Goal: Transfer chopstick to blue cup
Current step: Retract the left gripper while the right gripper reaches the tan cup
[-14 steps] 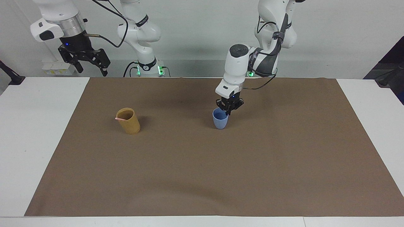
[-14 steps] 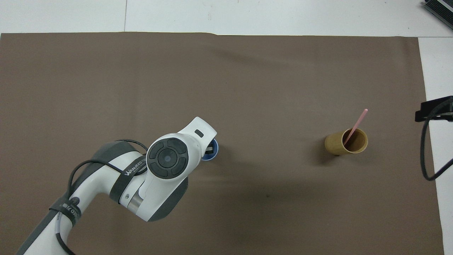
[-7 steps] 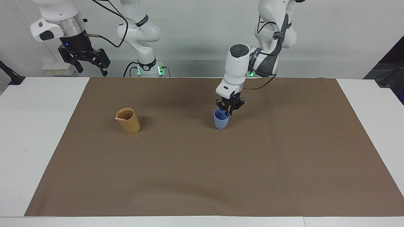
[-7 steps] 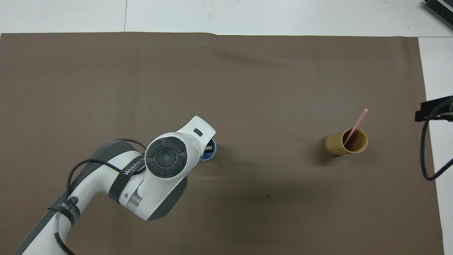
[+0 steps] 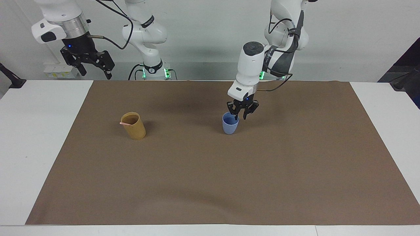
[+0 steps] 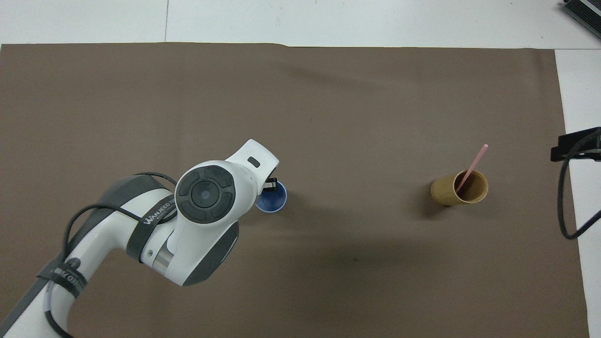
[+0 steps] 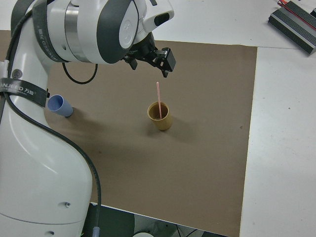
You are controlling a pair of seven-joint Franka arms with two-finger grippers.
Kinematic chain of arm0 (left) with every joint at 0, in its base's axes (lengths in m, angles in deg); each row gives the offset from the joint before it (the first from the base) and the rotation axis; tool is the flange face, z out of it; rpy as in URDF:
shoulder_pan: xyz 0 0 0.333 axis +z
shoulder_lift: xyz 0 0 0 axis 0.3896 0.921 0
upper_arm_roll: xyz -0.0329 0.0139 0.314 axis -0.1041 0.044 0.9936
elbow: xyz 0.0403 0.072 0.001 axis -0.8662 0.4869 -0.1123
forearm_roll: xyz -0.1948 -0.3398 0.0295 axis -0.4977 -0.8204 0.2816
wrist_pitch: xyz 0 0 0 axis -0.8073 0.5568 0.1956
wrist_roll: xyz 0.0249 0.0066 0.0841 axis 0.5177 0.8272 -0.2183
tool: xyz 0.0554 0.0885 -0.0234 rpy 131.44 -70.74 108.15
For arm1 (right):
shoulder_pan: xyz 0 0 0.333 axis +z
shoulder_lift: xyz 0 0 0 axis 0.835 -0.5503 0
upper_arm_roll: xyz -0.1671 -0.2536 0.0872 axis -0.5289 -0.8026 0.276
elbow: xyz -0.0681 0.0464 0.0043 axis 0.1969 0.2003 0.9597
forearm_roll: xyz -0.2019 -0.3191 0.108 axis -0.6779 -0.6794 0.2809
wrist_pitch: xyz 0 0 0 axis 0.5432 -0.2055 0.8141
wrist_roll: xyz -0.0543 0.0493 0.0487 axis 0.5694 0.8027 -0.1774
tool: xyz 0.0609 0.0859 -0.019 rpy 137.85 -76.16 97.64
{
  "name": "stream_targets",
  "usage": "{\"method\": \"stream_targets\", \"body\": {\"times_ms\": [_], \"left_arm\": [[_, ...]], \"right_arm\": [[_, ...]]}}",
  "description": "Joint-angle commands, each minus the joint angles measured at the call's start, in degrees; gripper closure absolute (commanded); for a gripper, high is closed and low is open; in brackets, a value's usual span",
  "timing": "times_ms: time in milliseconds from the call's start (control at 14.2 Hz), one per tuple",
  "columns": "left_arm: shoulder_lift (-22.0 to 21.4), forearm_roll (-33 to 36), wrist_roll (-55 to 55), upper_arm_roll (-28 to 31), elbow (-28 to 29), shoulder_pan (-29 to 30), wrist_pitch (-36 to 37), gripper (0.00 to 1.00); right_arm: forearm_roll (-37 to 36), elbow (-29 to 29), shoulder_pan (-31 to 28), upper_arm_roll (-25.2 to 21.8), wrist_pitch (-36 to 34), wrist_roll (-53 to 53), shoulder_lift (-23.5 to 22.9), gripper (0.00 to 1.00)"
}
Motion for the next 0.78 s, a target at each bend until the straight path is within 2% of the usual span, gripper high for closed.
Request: {"method": "stream_targets", "body": {"times_ms": [0, 212, 424, 494, 565, 635, 706], "left_arm": [[-5.6, 0.8, 6.7, 0.0, -1.5, 4.3, 7.6, 0.57], [-7.2, 0.5, 14.0, 0.1, -4.9, 8.8, 15.5, 0.55], [-7.9, 0.4, 18.1, 0.3, -7.0, 12.8, 19.0, 0.47], [-8.6, -0.2, 19.8, 0.4, -7.1, 14.3, 19.7, 0.39], [-9.2, -0.5, 21.4, 0.4, -7.1, 16.1, 19.8, 0.23], [-9.5, -0.5, 22.9, 0.3, -7.2, 17.8, 20.0, 0.0], [-10.2, -0.5, 24.5, 0.4, -7.2, 18.4, 20.5, 0.0]], "right_arm": [[0.8, -1.2, -0.7, 0.3, -0.3, -0.2, 1.2, 0.0], [0.7, -1.2, -0.8, 0.1, 0.0, -0.4, 1.2, 0.0], [0.7, -1.3, -1.6, 0.0, 1.2, -0.4, 1.0, 0.0], [0.8, -1.3, -1.8, 0.0, 3.4, -0.3, 0.9, 0.0], [0.8, -1.2, -2.1, 0.0, 4.0, -0.3, 0.4, 0.0], [0.8, -1.2, -2.1, 0.0, 4.9, -0.3, -0.1, 0.0], [0.8, -1.2, -2.0, 0.2, 5.7, -0.2, -0.9, 0.0]]}}
